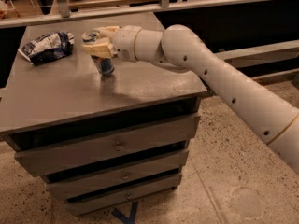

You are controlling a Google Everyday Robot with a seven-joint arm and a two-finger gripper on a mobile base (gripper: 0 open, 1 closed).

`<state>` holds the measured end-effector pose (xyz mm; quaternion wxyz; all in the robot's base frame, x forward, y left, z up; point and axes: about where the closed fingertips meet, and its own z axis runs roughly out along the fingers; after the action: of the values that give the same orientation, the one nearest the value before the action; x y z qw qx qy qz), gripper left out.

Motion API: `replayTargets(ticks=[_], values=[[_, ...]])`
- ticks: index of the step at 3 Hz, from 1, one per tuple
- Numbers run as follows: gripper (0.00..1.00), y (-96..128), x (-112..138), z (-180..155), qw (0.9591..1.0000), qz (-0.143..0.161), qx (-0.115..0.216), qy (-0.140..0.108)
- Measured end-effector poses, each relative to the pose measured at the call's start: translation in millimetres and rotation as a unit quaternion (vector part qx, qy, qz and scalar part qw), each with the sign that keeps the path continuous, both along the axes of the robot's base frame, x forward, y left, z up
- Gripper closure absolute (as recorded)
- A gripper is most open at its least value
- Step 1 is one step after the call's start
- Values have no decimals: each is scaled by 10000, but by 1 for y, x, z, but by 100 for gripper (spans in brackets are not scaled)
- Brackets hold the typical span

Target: Place redbull can upright

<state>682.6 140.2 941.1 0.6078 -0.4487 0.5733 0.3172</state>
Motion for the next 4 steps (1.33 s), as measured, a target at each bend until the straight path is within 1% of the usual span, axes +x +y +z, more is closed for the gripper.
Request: replayTargets(ticks=[1,2,3,4], values=[[100,-2,-1,-5,10000,-43,34,51],[100,-4,-2,-12,9997,-133,141,143],[84,-7,-3,-18,9989,-236,313,269],[60,-7,-3,-20,9985,-252,363,310]])
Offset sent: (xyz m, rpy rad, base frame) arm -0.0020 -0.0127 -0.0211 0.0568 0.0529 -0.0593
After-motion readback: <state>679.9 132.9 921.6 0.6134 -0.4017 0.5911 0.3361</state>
